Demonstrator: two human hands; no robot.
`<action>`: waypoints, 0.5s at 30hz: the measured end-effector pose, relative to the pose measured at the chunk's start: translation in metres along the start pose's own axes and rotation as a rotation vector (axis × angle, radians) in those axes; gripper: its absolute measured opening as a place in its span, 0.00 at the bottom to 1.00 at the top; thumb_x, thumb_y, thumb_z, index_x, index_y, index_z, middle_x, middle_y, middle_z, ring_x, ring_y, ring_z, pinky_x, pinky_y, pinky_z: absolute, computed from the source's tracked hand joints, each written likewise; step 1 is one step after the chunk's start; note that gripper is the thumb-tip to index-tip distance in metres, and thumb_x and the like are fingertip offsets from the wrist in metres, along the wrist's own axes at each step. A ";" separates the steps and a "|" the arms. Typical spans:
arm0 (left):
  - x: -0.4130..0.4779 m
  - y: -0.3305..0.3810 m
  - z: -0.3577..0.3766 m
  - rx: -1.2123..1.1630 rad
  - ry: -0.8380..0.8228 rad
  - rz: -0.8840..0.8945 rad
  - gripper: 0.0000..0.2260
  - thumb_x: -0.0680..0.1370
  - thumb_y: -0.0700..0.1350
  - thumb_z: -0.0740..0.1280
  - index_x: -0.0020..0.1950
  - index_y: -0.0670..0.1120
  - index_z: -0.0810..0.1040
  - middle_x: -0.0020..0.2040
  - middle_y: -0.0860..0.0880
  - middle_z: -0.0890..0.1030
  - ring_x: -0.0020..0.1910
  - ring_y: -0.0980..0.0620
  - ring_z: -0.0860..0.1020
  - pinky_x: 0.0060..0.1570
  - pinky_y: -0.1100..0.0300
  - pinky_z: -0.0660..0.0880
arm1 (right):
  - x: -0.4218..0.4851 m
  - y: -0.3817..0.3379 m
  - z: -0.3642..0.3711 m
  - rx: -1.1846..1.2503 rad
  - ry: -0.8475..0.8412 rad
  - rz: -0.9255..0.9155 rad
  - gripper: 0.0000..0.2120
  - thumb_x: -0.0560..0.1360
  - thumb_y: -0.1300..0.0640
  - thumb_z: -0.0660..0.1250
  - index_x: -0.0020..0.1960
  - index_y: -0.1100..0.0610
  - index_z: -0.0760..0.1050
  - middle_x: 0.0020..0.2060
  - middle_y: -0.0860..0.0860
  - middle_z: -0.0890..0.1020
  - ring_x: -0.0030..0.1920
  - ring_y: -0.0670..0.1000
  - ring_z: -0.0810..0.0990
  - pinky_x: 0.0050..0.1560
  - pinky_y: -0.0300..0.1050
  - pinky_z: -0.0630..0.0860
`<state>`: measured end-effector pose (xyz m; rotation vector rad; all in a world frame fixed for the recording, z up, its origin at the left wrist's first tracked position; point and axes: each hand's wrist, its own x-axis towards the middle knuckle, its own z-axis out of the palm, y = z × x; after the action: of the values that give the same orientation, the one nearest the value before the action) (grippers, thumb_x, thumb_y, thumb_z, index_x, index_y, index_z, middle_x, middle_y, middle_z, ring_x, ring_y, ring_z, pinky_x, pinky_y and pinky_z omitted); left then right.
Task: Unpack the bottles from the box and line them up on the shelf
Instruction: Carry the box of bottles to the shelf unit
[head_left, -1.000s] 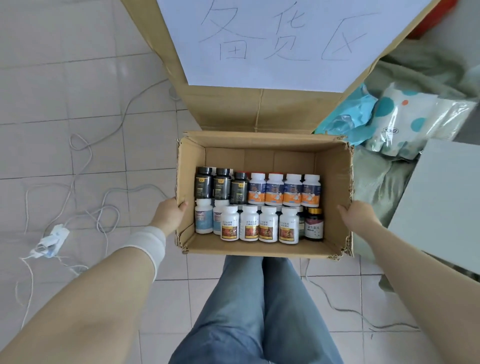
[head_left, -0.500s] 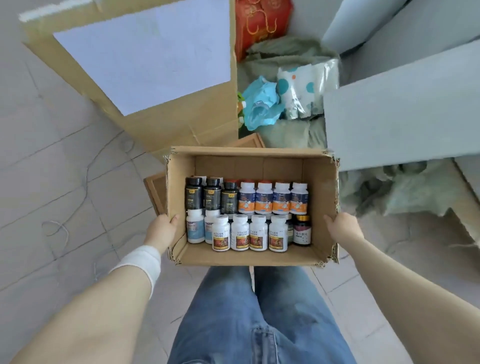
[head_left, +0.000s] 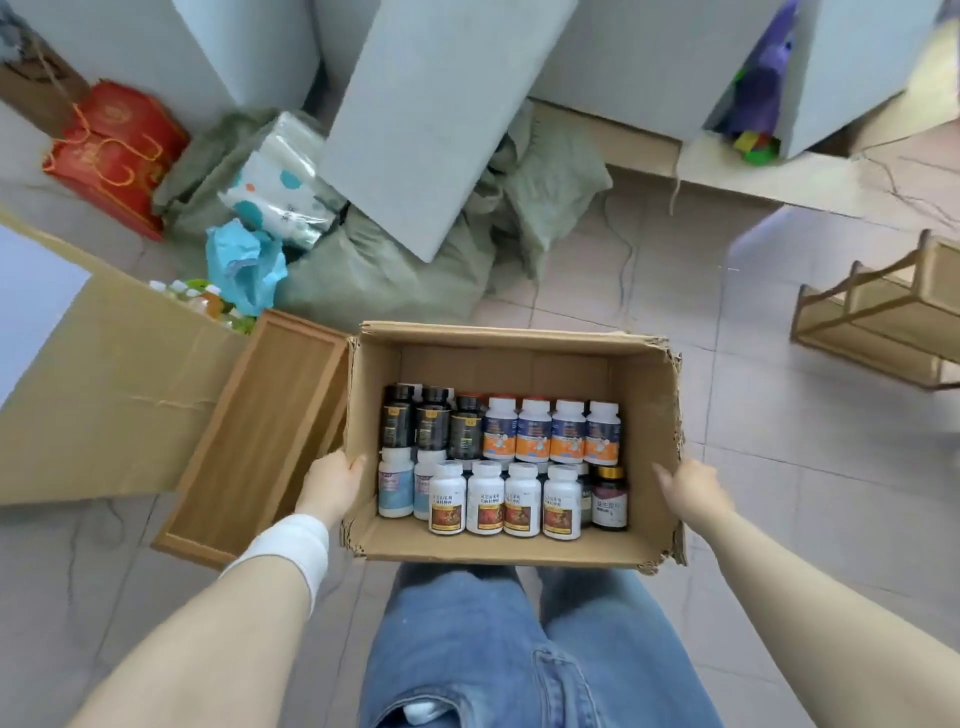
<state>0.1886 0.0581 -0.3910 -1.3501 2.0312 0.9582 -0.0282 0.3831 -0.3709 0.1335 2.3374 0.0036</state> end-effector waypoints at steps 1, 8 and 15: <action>-0.004 0.019 0.010 0.025 -0.006 0.037 0.17 0.82 0.47 0.56 0.59 0.35 0.75 0.56 0.37 0.79 0.54 0.39 0.77 0.52 0.54 0.72 | 0.002 0.026 0.000 0.041 -0.001 0.035 0.22 0.80 0.49 0.56 0.60 0.68 0.71 0.57 0.64 0.76 0.57 0.63 0.77 0.53 0.51 0.73; -0.052 0.166 0.109 0.174 -0.059 0.227 0.15 0.81 0.47 0.58 0.61 0.40 0.76 0.57 0.39 0.80 0.55 0.41 0.77 0.58 0.51 0.73 | 0.036 0.213 -0.013 0.289 -0.003 0.167 0.20 0.79 0.52 0.59 0.56 0.70 0.73 0.55 0.66 0.78 0.56 0.64 0.77 0.53 0.52 0.73; -0.108 0.316 0.219 0.293 -0.124 0.346 0.15 0.81 0.44 0.58 0.62 0.36 0.74 0.59 0.36 0.77 0.57 0.39 0.76 0.58 0.53 0.70 | 0.071 0.380 -0.048 0.414 0.020 0.300 0.17 0.79 0.49 0.57 0.48 0.63 0.73 0.52 0.64 0.80 0.53 0.63 0.78 0.49 0.50 0.73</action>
<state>-0.0567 0.3715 -0.3604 -0.7841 2.2446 0.8184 -0.0753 0.7693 -0.3713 0.6894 2.2875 -0.3317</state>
